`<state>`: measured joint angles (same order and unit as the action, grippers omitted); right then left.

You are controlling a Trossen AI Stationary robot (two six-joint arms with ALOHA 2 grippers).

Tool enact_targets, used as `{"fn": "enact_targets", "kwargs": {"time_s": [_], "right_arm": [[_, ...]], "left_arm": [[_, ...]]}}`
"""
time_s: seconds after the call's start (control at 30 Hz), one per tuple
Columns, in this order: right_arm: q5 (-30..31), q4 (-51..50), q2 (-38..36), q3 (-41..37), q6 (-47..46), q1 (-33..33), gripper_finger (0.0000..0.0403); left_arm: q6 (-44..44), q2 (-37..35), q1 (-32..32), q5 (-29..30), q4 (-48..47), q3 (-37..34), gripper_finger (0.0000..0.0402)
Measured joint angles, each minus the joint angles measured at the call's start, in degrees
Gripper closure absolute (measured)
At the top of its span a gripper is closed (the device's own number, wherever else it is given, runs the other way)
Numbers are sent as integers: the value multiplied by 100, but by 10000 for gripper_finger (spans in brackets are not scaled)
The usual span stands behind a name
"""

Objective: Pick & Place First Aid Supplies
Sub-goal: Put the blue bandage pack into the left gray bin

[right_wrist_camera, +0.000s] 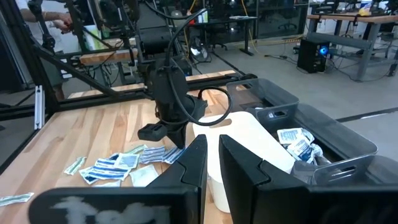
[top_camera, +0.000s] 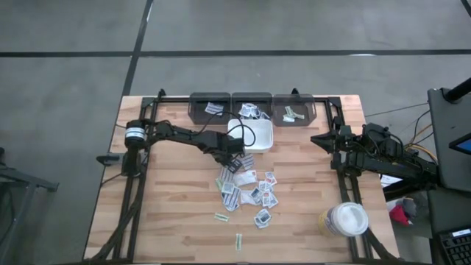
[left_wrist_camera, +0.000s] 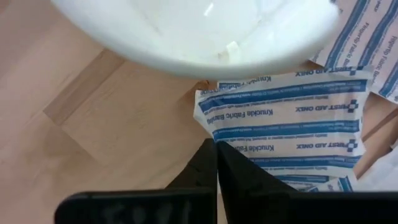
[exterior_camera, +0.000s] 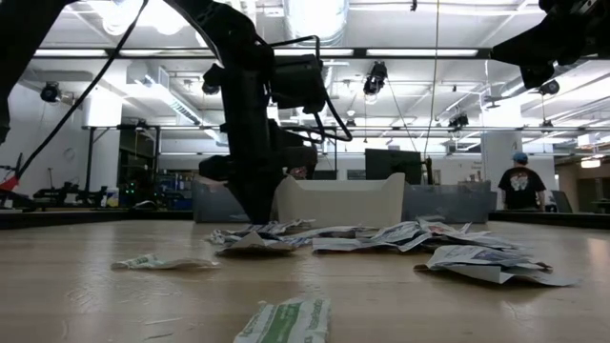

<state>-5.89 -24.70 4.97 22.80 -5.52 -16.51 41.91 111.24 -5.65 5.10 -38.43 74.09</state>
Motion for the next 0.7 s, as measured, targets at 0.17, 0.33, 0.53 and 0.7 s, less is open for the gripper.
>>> {"fn": "enact_targets", "kwargs": {"time_s": [0.17, 0.33, 0.53, 0.7], "right_arm": [[0, 0, 0, 0, -1, 0, 364], [0, -1, 0, 1, 0, -2, 365], [0, -1, 0, -1, -2, -2, 364], [0, 1, 0, 1, 0, -2, 364]], "left_arm": [[-3, -30, 3, 4, -53, 107, 400], [-24, -236, 13, 14, -71, 196, 401], [-182, -342, 20, -180, -153, 391, 401], [-915, -356, 114, -1184, -163, 634, 401]]}}
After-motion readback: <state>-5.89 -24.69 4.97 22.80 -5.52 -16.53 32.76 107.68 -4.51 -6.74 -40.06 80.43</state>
